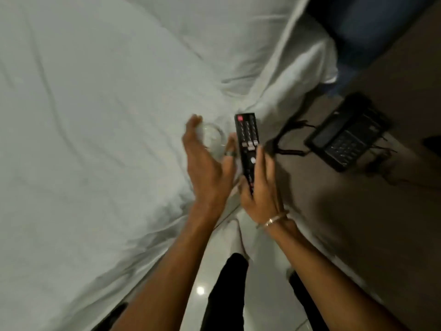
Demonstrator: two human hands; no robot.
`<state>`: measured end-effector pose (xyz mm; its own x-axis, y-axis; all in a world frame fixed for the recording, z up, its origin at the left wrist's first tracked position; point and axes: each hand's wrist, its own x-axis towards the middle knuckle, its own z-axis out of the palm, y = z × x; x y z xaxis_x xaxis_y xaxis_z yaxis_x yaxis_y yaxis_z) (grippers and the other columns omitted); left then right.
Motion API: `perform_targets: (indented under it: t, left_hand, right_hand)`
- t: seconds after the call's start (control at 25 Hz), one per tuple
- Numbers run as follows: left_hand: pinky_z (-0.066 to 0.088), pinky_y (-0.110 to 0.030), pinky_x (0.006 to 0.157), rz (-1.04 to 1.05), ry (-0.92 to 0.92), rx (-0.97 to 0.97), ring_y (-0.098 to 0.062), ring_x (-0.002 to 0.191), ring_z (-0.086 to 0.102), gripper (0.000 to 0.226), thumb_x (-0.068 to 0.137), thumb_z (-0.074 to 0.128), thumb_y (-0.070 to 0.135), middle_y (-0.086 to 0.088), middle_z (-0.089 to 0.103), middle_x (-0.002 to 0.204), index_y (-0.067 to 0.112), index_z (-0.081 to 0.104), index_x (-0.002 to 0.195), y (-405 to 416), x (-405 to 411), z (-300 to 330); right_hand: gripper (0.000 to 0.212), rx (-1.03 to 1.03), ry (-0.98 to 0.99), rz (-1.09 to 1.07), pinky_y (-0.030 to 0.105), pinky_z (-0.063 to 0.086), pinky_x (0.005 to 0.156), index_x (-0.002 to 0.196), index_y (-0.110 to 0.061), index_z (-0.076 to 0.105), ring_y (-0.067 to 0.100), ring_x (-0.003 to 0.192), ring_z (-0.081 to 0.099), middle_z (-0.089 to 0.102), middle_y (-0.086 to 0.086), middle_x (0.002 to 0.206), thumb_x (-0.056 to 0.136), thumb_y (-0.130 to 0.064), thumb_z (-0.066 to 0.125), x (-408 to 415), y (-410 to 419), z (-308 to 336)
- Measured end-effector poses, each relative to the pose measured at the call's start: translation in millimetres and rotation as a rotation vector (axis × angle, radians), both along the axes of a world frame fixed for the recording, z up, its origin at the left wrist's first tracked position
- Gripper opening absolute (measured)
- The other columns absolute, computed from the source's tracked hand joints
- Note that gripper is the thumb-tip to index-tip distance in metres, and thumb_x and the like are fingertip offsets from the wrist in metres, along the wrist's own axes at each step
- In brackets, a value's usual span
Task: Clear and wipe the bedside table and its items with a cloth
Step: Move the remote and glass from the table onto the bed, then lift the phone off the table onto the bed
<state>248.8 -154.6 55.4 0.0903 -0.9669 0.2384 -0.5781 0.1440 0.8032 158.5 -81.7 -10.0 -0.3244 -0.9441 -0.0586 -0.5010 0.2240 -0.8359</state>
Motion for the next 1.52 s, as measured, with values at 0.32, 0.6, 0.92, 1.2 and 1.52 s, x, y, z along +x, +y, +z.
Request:
perform_targets:
  t: [0.32, 0.6, 0.92, 1.2, 1.52]
  left_hand:
    - [0.036, -0.008, 0.096, 0.581, -0.12, 0.143, -0.015, 0.134, 0.048, 0.087, 0.097, 0.069, 0.022, -0.016, 0.034, 0.152, 0.01, 0.017, 0.166, -53.9, 239.9, 4.8]
    - [0.013, -0.055, 0.129, 0.647, -0.463, 0.11, -0.049, 0.157, 0.016, 0.084, 0.101, 0.059, 0.044, -0.028, 0.02, 0.168, 0.003, 0.022, 0.164, -43.8, 260.4, -13.5]
    - [0.023, -0.056, 0.128, -0.14, -0.346, -0.079, -0.042, 0.158, 0.018, 0.054, 0.1, 0.063, 0.015, -0.028, 0.037, 0.161, 0.003, 0.047, 0.15, 7.2, 66.2, -59.3]
    - [0.024, -0.05, 0.129, -0.85, -0.325, 0.362, -0.039, 0.157, 0.027, 0.059, 0.105, 0.049, 0.03, -0.022, 0.039, 0.163, 0.004, 0.04, 0.157, -8.8, -156.6, -126.3]
    - [0.031, -0.056, 0.118, -0.51, -0.483, 0.908, -0.043, 0.149, 0.033, 0.082, 0.101, 0.027, 0.073, -0.021, 0.036, 0.163, 0.014, 0.041, 0.156, -59.3, -305.7, -180.9]
  right_hand:
    - [0.071, -0.037, 0.389, 0.474, 0.044, 0.049, 0.102, 0.154, 0.003, 0.025, 0.035, 0.121, 0.05, 0.04, 0.023, 0.149, 0.093, -0.023, 0.05, 200.4, -142.9, 33.9]
    - [0.075, 0.052, 0.702, 0.458, 0.048, 0.041, 0.105, 0.156, -0.008, 0.024, 0.034, 0.135, 0.045, 0.039, 0.018, 0.155, 0.097, -0.047, 0.048, 233.7, -149.2, 8.1]
    - [0.053, 0.001, 0.609, -0.213, 0.048, 0.033, 0.112, 0.149, -0.018, 0.046, 0.035, 0.139, 0.043, 0.041, 0.014, 0.157, 0.098, -0.033, 0.053, 22.6, -47.8, -11.1]
    - [0.056, 0.439, 0.159, -0.724, 0.043, 0.037, 0.112, 0.147, -0.006, 0.044, 0.04, 0.133, 0.048, 0.045, 0.022, 0.148, 0.098, -0.029, 0.059, -183.0, -22.1, -79.7]
    - [0.09, 0.589, -0.389, -1.156, 0.049, 0.032, 0.121, 0.159, -0.006, 0.012, 0.04, 0.147, 0.033, 0.022, 0.019, 0.165, 0.096, -0.055, 0.054, -277.9, -62.7, -117.7]
